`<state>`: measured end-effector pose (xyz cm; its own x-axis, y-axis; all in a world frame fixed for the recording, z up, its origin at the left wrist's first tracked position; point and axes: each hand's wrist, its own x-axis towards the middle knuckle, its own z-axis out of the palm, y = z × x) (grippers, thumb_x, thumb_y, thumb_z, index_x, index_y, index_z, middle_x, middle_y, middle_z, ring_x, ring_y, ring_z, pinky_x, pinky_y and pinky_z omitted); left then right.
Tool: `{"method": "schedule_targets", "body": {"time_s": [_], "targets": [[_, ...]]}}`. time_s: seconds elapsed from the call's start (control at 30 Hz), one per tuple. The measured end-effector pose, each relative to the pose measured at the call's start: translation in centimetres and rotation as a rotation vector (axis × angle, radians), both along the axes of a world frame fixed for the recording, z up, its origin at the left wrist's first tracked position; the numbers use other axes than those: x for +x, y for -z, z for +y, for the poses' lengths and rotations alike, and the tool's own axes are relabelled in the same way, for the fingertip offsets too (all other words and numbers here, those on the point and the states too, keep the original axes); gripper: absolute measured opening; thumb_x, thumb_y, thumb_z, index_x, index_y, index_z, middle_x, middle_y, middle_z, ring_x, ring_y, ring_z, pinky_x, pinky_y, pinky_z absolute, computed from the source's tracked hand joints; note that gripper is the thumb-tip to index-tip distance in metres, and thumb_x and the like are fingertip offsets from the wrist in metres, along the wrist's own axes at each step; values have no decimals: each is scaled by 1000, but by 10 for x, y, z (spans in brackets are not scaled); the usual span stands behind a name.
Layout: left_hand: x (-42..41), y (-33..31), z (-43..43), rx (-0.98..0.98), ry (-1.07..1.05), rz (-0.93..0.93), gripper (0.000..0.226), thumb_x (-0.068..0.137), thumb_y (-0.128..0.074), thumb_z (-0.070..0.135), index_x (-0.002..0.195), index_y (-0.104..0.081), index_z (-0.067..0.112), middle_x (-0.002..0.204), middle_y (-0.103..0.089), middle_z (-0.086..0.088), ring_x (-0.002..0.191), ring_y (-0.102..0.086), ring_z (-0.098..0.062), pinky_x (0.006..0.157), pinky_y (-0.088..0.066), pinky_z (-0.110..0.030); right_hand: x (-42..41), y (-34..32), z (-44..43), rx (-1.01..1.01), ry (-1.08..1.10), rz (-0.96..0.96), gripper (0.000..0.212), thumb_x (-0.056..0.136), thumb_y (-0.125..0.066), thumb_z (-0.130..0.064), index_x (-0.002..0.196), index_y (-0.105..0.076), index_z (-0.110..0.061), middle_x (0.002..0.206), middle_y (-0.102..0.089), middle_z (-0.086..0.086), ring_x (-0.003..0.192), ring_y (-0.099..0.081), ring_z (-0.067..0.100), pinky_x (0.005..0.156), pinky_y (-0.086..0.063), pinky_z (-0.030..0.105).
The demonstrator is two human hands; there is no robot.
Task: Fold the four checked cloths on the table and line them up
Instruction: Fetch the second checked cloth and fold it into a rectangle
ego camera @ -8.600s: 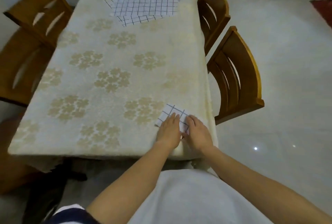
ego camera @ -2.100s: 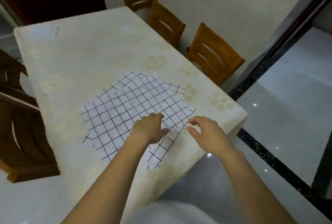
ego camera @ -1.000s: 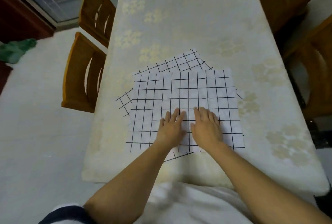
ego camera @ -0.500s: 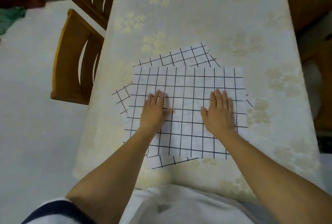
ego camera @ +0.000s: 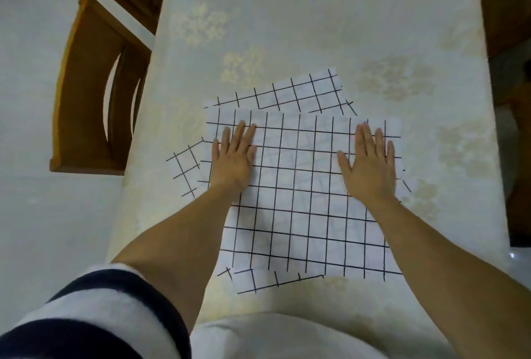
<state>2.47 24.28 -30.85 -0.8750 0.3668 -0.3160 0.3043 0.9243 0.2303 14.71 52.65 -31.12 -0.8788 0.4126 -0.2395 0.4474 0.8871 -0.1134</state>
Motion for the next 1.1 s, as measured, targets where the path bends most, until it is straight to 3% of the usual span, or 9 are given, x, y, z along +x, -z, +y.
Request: {"method": "schedule_targets", "body": {"time_s": [0.17,0.33,0.43,0.5,0.63,0.8,0.9,1.0,1.1], "targets": [[-3,-8,8,-49,-13,-34,55,107,-5,43,157,16,36,165,24,8,152,23,-25,124,8,-51,-7,-4,-6,-44,41,-17,76,100,-7,-62,158,9,-15,165,17,1,152,16,25,123,3,49],[60,-32,35,154,69,146,56,109,-27,30,161,-7,20,169,3,2,155,8,-24,126,2,-46,13,-28,-83,-85,-133,184,67,103,-29,-42,158,-10,-8,167,-3,8,153,2,27,124,-5,49],[133,-18,26,141,134,26,60,109,-30,33,161,-1,24,168,8,7,154,14,-18,126,-2,-48,53,-14,-133,-20,-298,96,70,101,-39,-39,158,-11,-8,166,-2,10,153,3,30,123,-9,52],[161,-7,4,57,125,-31,61,109,-23,45,160,7,27,166,16,11,152,21,-15,126,2,-46,87,-5,-130,-5,-314,42,70,102,-31,-48,158,-12,-11,166,-1,6,153,3,29,122,-9,53],[164,-8,-39,-65,204,6,62,106,-9,56,156,21,34,162,29,16,150,28,-15,125,7,-43,140,1,-77,41,-148,-2,77,99,-17,-63,159,-4,-16,167,1,0,153,4,26,122,-9,54],[152,-10,-65,-98,48,3,64,102,-1,59,157,19,32,162,29,14,150,28,-18,126,3,-46,149,-3,-43,2,24,-43,85,96,-7,-69,159,-3,-12,166,3,4,153,4,29,122,-9,53],[154,-12,-54,-81,-29,-3,66,101,1,61,157,20,30,162,31,10,150,28,-19,125,7,-45,134,-11,-56,-52,142,47,88,96,-11,-69,158,-2,-8,166,3,9,153,6,31,123,-3,52],[165,-18,-23,-17,41,65,63,104,-2,54,159,13,29,166,22,8,152,22,-18,125,9,-43,99,-26,-98,-101,-17,182,77,99,-26,-56,158,-10,-9,166,-6,9,153,-1,32,123,-6,51],[177,-11,-10,26,111,60,59,106,-8,50,160,7,30,167,16,12,153,18,-14,125,5,-43,84,-19,-133,-87,-251,136,69,102,-22,-50,159,-11,-13,167,-4,7,153,-3,30,122,-12,53]]}}
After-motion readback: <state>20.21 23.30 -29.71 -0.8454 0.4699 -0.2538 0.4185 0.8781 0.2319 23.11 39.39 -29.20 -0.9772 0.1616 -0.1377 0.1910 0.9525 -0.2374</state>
